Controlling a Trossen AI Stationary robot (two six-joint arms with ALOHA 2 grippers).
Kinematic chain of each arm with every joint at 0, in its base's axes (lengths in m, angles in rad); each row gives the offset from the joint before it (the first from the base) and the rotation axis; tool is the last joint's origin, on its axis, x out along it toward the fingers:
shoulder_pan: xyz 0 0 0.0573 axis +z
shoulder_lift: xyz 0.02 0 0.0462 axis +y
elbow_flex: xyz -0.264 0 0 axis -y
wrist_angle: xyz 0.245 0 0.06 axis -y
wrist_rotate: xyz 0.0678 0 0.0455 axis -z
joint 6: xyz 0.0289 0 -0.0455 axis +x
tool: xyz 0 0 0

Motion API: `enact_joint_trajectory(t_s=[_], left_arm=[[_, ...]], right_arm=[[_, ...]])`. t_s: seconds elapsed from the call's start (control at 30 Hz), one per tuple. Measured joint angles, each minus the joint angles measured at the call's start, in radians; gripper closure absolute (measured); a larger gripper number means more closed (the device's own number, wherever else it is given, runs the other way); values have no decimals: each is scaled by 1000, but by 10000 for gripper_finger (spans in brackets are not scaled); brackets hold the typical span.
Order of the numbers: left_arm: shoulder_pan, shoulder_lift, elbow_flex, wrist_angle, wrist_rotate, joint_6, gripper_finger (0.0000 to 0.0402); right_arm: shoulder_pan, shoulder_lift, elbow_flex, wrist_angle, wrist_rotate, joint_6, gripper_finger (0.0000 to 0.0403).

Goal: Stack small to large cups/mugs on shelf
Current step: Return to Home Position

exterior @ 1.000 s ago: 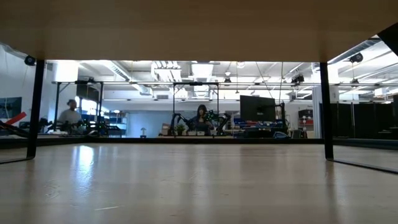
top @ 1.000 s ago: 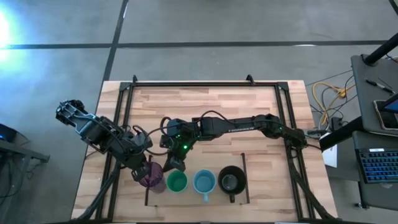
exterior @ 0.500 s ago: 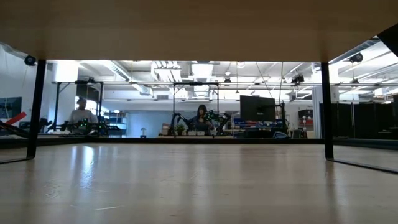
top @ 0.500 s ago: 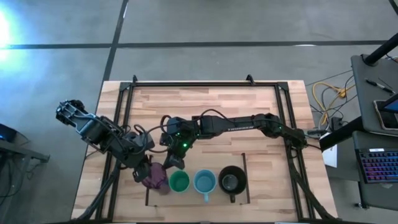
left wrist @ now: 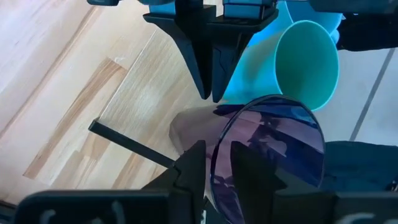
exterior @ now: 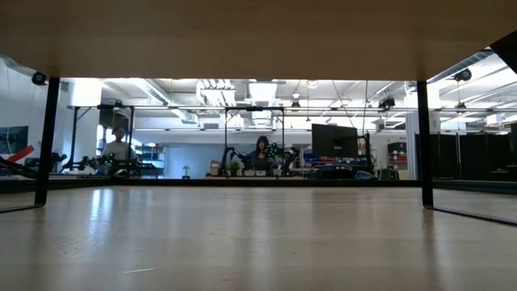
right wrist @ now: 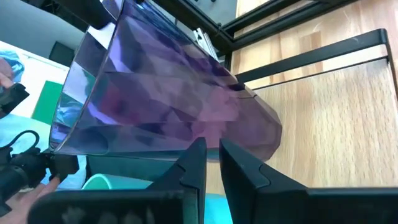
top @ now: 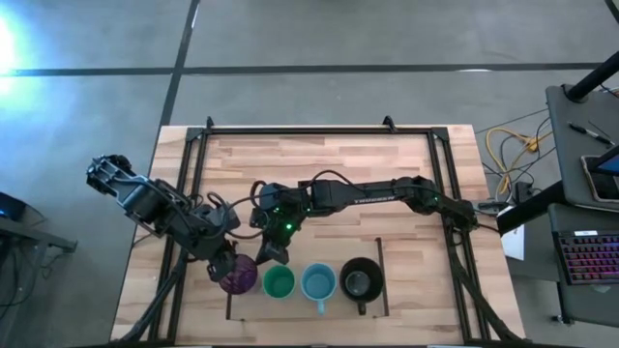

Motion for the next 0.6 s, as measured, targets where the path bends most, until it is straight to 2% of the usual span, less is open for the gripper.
enact_joint_trajectory(t_s=[0.43,0.6], left_arm=[[0,-1,67,-1,0,4,340],[-1,-7,105,0,-36,31,340]], right_arm=[[-34,-16,0,-46,-5,-38,364],[-73,-54,0,-73,-5,-86,364]])
